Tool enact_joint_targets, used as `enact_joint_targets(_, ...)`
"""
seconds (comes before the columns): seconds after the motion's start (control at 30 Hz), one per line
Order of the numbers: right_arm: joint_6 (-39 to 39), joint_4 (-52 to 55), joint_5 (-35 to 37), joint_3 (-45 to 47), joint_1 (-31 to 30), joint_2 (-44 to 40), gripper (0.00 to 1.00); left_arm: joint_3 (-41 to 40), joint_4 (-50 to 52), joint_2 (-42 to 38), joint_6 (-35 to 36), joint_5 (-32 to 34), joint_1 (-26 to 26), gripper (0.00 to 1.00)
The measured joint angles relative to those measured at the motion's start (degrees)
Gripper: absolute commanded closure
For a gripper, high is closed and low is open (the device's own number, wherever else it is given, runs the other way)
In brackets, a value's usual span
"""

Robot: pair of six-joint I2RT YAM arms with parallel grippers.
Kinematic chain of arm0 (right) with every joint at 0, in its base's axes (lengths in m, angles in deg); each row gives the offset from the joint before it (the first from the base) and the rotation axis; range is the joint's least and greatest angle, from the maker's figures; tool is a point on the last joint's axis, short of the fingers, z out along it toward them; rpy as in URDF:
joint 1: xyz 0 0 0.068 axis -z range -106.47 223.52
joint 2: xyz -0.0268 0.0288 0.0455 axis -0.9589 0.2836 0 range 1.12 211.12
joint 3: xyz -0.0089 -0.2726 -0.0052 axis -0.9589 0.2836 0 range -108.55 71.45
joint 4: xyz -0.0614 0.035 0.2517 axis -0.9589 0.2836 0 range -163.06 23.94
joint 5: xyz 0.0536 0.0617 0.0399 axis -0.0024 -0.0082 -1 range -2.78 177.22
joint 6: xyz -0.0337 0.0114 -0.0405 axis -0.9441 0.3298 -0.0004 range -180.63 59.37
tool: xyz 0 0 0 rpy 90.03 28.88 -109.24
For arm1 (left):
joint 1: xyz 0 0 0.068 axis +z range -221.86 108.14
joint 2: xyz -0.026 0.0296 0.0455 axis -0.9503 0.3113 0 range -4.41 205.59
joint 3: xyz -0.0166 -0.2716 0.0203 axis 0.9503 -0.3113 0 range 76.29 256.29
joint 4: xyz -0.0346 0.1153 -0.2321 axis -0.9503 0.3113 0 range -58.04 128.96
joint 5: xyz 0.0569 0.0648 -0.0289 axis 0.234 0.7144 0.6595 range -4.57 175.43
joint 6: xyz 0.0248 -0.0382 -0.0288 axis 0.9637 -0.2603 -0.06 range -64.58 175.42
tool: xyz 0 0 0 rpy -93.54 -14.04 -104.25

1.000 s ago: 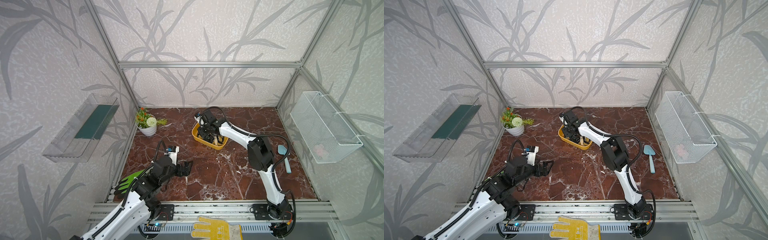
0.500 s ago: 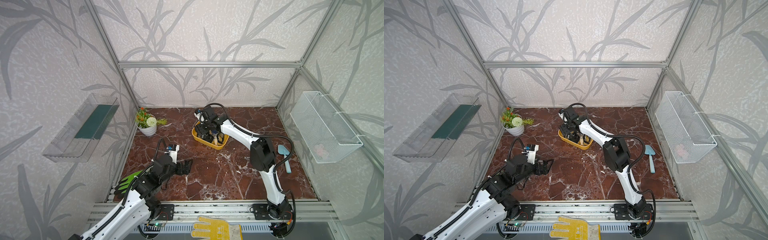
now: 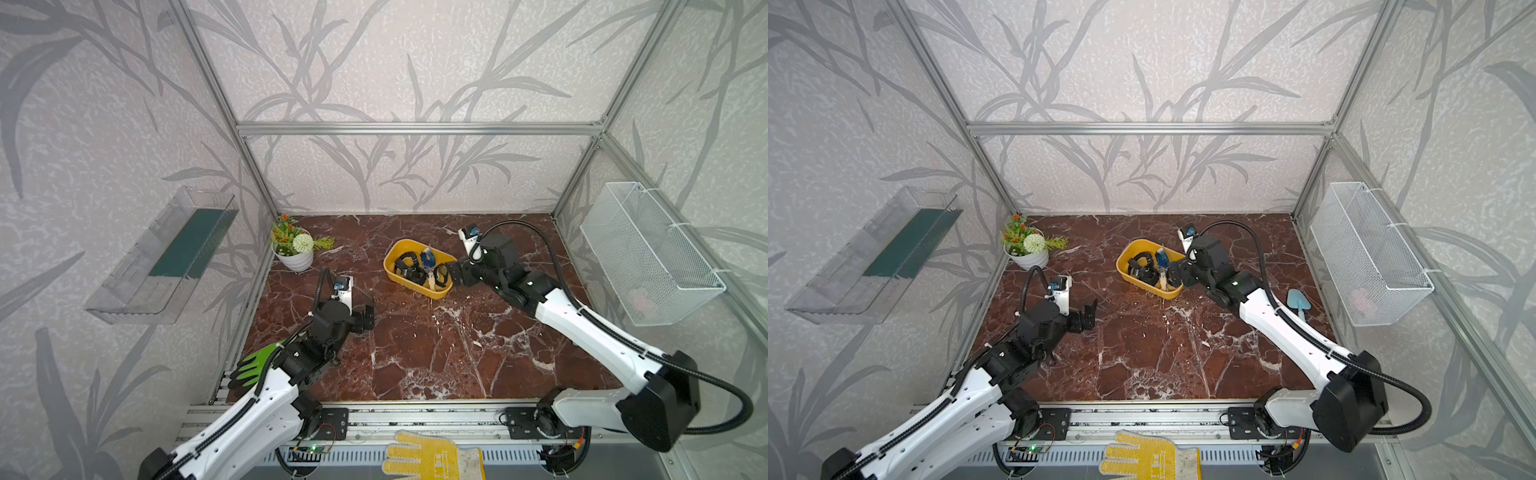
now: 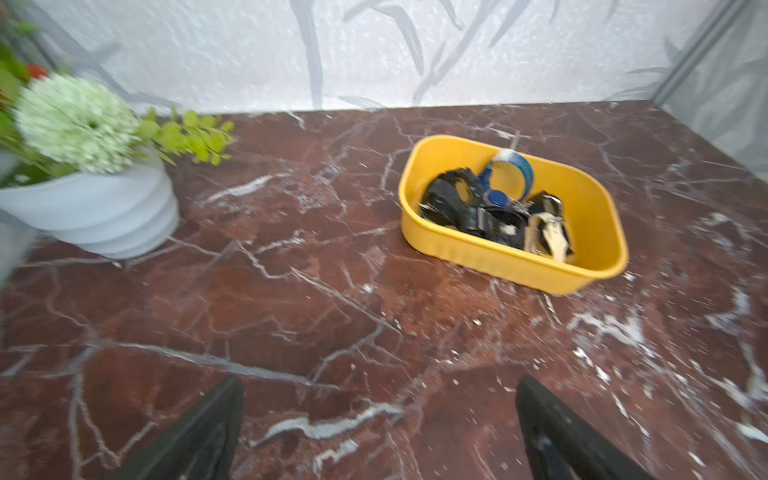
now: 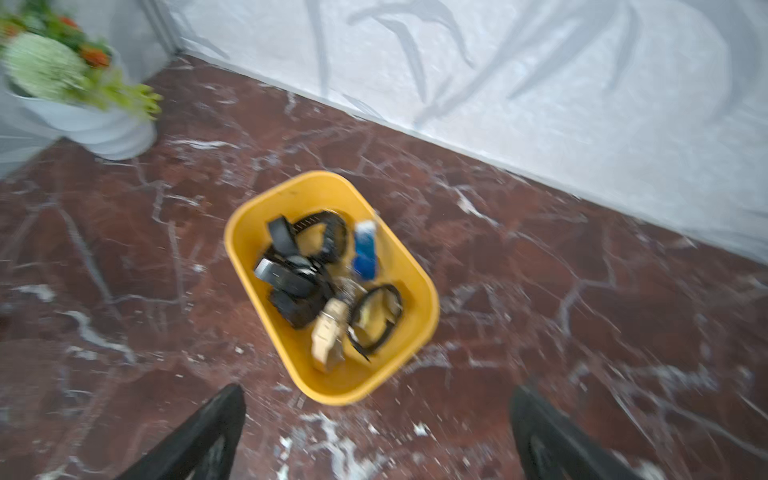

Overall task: Put the watch into the storage box
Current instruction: Place the watch in the storage box, then reset both arms

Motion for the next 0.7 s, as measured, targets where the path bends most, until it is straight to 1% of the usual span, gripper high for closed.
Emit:
enact_joint_targets(0.07,0.6,-1.9,2.7,6.5,3.7,-4.0,0.01,-1.4,-6.1,2.4,3.6,4.2,1.0,0.01)
enact_joint_targets(0.13,0.7,-5.5,5.9,14.1,7.4,-7.6,0.01,-2.7,-11.4,5.2,6.4,6.5,3.6,0.01)
enact_joint_targets(0.23,-0.3,-11.0,10.3,23.3,9.3,-9.9,0.01,-4.6,-17.7,9.9,9.0,7.5,10.5,0.01)
enact_joint_targets(0.3,-1.5,-14.9,13.0,26.3,10.0,-8.2,0.01,-6.4,-21.6,12.2,10.3,7.2,15.4,0.01)
enact_joint_targets(0.37,-2.8,-19.3,15.3,27.3,10.5,-5.3,0.01,-8.0,-24.9,14.1,10.4,6.3,19.9,0.01)
enact_joint_targets(0.47,-5.0,-30.3,17.6,30.1,11.7,-1.2,0.01,-10.3,-30.2,17.1,9.8,3.9,25.8,0.01)
enact_joint_targets(0.6,-6.5,-43.5,17.0,36.4,15.2,3.1,0.01,-11.0,-37.5,23.9,9.0,1.2,29.9,0.01)
enact_joint_targets(0.7,-6.6,-51.6,15.5,38.6,18.0,8.0,0.01,-10.4,-41.1,29.6,8.5,-0.7,31.4,0.01)
